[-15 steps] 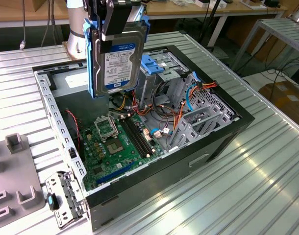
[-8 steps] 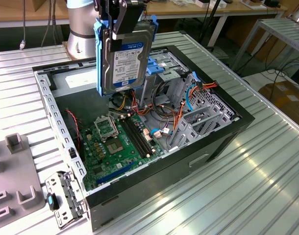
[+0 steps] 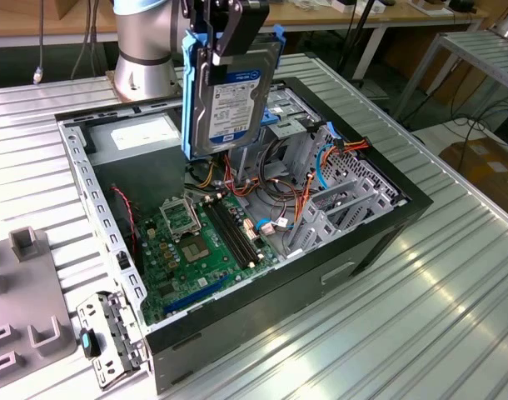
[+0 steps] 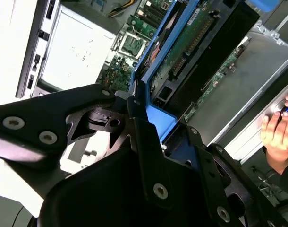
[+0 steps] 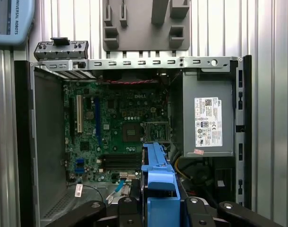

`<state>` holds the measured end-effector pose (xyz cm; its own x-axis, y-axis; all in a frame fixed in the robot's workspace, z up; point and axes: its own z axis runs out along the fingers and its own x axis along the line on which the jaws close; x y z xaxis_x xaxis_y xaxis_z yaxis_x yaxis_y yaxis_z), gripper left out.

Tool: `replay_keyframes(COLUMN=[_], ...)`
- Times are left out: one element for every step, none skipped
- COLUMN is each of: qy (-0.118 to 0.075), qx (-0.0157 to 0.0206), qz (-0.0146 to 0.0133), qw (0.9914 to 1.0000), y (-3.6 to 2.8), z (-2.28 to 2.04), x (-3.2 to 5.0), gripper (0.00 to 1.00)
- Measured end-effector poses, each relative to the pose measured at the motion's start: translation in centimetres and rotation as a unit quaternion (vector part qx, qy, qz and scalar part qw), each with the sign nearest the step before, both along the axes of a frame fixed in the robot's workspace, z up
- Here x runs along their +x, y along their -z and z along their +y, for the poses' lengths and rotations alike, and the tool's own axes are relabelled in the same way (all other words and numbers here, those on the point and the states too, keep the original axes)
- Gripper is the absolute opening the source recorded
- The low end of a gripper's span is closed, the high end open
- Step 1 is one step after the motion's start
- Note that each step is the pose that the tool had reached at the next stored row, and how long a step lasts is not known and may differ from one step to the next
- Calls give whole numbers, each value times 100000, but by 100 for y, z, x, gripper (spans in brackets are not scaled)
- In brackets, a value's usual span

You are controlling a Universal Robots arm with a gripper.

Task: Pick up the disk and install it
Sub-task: 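Insert the disk into the insertion slot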

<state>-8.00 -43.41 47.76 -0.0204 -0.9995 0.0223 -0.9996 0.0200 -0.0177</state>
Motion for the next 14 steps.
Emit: replay_keyframes(qy=[-2,0,0,-1,-1,1,1,-1,-2,2,0,1,1,1], qx=[-1,-1,-1,-3,-1,-3,1,-3,-1,-1,0,0,1,4], qz=[1,0,3,1,2,2,1,3,1,1,1,0,0,0], qw=[100000,100000,100000,100000,100000,100000,100000,100000,100000,100000,100000,100000,100000,100000], y=[0,0,0,0,1,1,1,1,2,2,2,2,3,3], z=[0,0,0,-1,-4,-10,-16,-24,-37,-44,-61,-72,-88,-111], x=[27,51,75,86,98,101,104,107,109,110,110,110,110,110], gripper=[37,37,37,37,37,37,37,37,37,37,37,37,37,37])
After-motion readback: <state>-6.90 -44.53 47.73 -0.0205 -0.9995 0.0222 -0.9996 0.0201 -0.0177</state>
